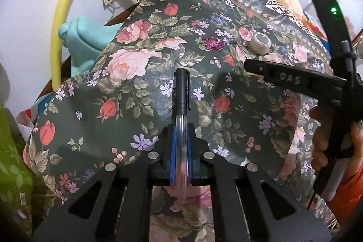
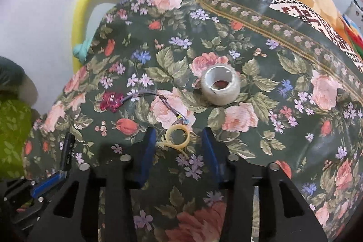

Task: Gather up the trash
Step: 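Close the right gripper on the yellow ring, then carry the pen and yellow ring with both grippers over the white bin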

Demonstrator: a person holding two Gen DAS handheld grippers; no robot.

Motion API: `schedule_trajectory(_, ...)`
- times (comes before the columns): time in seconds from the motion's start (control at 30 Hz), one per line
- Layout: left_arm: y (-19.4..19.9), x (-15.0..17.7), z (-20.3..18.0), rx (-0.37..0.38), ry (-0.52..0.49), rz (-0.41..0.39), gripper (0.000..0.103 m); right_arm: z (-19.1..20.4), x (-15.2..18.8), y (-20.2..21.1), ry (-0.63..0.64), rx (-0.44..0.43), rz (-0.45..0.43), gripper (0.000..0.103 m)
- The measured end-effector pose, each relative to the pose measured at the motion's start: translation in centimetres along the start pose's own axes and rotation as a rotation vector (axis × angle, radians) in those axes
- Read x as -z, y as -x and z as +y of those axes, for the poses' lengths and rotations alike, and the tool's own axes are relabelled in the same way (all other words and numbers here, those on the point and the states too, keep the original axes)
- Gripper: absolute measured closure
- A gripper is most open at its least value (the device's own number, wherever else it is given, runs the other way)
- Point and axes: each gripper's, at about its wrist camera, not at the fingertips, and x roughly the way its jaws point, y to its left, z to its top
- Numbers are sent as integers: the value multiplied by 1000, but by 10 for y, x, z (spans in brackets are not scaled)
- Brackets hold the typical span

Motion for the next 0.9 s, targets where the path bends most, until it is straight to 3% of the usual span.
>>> schedule_trajectory(0.1,-4,-1,2,24,13,15,96,6,3,0,34,-7,-5,83)
schedule_trajectory(0.27,-9,-1,7,52,54,28,95,-10,9,14,-57,-57,5,83)
schedule_trajectory(0.5,-4,2,0,27,23,21,96,-22,24,56,-30,-39,-49,83)
schedule_trajectory(0.9,71,13,-12,41,51,-106,96,4,37,129,26,-72,-181,83)
